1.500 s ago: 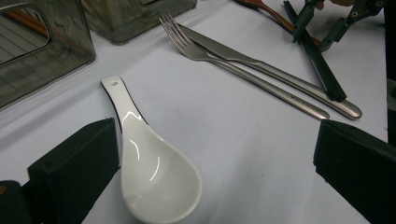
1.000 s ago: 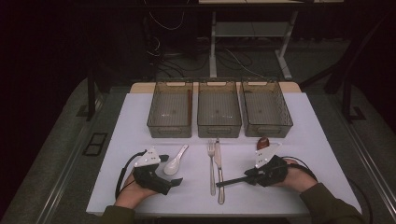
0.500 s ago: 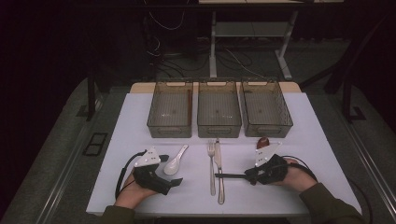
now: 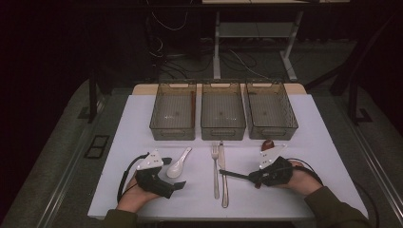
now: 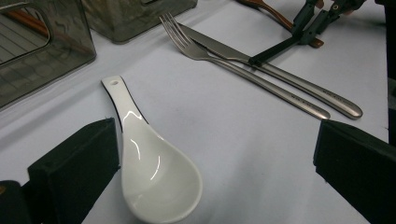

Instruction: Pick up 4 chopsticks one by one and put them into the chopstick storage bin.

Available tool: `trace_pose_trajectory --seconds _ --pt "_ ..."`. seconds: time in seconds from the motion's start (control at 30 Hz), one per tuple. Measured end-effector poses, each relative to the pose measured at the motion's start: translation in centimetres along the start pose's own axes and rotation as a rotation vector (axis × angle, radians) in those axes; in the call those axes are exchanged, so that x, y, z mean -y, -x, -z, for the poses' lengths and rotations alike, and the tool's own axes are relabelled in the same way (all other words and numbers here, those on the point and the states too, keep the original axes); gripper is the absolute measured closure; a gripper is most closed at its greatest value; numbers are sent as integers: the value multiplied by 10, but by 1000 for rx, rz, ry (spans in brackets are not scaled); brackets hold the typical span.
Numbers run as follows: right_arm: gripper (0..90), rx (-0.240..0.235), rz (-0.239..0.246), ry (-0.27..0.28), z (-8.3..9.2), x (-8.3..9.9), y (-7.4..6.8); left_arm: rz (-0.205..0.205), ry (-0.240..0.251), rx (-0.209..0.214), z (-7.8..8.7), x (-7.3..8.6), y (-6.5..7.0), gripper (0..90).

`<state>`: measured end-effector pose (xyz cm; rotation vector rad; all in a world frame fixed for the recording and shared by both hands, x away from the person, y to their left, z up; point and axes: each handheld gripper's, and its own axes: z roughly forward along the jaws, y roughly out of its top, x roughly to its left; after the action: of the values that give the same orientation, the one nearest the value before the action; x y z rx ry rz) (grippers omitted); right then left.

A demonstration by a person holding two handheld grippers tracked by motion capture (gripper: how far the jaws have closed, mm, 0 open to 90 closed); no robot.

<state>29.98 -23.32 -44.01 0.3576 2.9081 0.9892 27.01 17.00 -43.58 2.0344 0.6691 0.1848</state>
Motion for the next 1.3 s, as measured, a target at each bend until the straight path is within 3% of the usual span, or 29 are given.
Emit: trace_pose_trajectory --seconds 0.2,0.3,0.4,0.53,0.7,0.9,1.1,1.3 --pt "782 0 -6 3 0 0 1 0 0 0 0 0 0 0" --pt "701 -9 -17 16 0 0 2 0 -1 0 0 0 0 0" --pt "678 -4 -37 41 3 0 2 0 0 0 0 0 0 0" --pt "710 3 -88 93 12 1 6 1 3 0 0 0 0 0" --pt "783 7 -121 103 18 5 10 0 3 -1 0 0 0 0" --pt "801 5 -94 81 14 5 11 0 -1 0 0 0 0 0" --pt "807 -5 -109 76 12 4 9 0 -1 0 0 0 0 0" --pt "807 -1 -89 66 10 4 10 0 -2 0 0 0 0 0"
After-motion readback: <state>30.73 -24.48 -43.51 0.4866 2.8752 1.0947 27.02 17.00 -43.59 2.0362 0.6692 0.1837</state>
